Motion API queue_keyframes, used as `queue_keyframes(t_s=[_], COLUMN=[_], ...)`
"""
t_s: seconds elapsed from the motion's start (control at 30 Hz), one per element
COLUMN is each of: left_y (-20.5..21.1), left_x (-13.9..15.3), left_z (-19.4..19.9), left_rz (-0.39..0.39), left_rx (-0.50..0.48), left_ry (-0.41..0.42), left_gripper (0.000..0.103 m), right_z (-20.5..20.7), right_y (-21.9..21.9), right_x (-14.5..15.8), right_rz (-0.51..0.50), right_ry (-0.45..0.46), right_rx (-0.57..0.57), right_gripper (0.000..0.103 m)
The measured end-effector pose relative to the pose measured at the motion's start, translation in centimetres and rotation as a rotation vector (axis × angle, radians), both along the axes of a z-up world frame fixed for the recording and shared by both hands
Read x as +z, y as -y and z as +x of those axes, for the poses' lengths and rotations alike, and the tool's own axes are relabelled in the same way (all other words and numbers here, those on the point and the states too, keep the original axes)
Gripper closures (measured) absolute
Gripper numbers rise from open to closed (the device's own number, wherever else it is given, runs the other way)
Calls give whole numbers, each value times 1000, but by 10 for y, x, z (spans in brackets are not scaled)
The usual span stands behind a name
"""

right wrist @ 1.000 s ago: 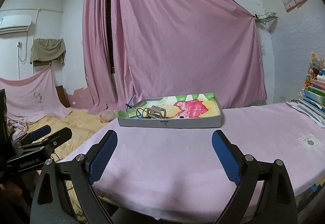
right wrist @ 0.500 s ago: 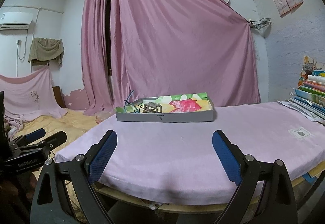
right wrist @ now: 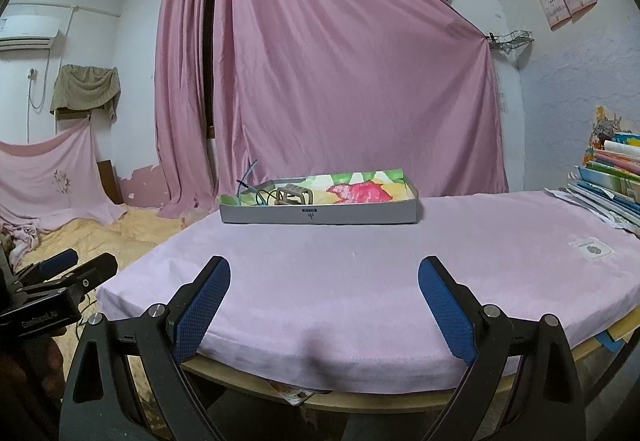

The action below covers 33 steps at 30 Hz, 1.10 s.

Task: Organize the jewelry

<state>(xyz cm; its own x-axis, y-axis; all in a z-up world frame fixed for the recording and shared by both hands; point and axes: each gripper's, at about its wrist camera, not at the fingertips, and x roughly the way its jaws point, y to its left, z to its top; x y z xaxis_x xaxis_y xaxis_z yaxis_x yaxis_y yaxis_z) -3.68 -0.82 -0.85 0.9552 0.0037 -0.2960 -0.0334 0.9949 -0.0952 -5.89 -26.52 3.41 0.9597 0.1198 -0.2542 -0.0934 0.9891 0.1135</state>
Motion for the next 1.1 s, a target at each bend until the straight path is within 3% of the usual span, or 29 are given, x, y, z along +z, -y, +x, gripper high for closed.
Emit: queue_keyframes(t_s=[1.1], left_y=[2], left_x=[-1], left_z=[5], left_rz=[6], left_rx=[-4], left_ry=[-26], left_gripper=[1], right_z=[7], right_y=[-4], right_x=[-2], right_rz=[-2], right_ry=[-18], right_rx=[-5], right_gripper=[10])
